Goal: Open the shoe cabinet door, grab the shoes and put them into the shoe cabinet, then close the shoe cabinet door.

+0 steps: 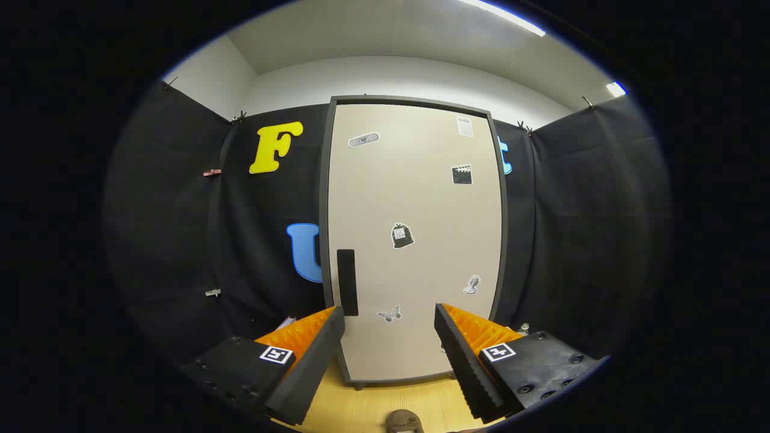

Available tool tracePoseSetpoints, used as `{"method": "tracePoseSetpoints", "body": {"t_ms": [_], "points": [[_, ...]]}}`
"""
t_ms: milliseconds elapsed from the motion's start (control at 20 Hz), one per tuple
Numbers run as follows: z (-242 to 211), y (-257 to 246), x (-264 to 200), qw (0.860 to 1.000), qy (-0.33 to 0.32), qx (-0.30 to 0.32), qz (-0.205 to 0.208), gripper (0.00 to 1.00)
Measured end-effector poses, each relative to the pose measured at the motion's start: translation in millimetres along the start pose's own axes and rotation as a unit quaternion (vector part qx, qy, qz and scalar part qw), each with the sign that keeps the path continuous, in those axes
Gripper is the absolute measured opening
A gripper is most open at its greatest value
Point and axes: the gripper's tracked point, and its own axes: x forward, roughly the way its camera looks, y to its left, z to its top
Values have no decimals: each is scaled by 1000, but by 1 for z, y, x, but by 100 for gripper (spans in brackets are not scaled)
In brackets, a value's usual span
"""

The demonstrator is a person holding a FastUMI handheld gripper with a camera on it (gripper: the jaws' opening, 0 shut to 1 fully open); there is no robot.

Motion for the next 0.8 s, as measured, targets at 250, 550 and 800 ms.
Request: {"method": "tracePoseSetpoints", "body": {"t_ms": [250, 550, 800], "points": [[-3, 6, 5, 1000, 6, 2, 2, 98], [-1, 7, 9, 1000, 4, -1, -2, 98], [-1, 13, 14, 1000, 1, -1, 2, 98]]}}
